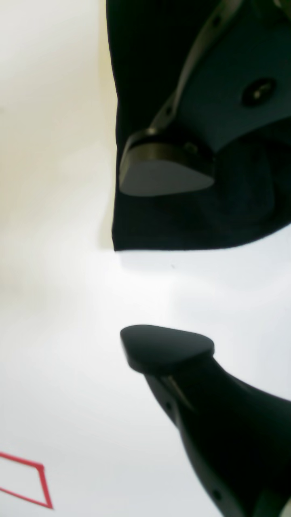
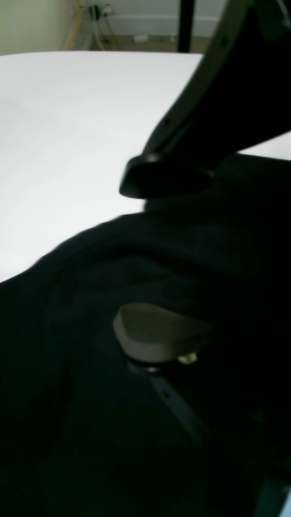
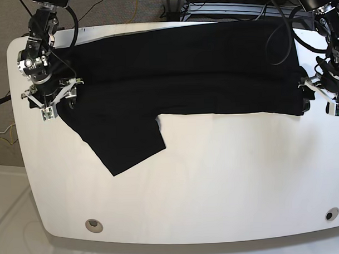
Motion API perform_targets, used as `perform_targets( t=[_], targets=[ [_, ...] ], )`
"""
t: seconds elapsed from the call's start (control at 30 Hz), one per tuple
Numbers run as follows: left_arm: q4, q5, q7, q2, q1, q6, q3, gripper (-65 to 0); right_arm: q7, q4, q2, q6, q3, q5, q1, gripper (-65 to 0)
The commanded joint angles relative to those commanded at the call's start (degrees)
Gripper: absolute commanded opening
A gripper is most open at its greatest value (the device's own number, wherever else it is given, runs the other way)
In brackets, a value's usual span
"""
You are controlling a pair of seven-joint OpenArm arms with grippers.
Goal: Fold the T-shirt properly
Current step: 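Release the folded edge and move the right gripper to the hem corner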
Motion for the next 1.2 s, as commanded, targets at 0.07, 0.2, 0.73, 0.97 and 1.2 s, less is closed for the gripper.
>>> perform_targets(
  t=[0.07, 0.2, 0.73, 0.97, 1.2],
  targets=[
    [0.0, -0.2, -0.2, -0.1, 0.0, 0.1, 0.0, -16.9, 0.2, -0.1, -0.7, -0.14, 0.1, -1.1, 0.4, -22.7],
    [0.8, -0.8, -0.8, -0.4, 0.1, 0.2, 0.2, -18.2, 1.6, -1.4, -2.5, -0.36, -0.1, -5.9, 2.7, -25.1],
    [2.7, -0.6, 0.5, 0.6, 0.2, 0.0, 2.4, -18.8, 1.9, -24.8, -0.9, 0.08, -3.6, -1.8, 22.4, -23.7],
    [2.7, -0.4, 0.7, 1.3, -0.1, 0.4, 5.7, -18.8, 2.9, -35.5, -0.6, 0.56, -4.0, -1.5, 28.4, -23.8],
    [2.4, -0.1, 0.9, 1.6, 0.0, 0.4, 6.0, -18.5, 5.0, -46.6, 0.5, 1.86, -4.6, -0.4, 33.5, -23.9]
  ],
)
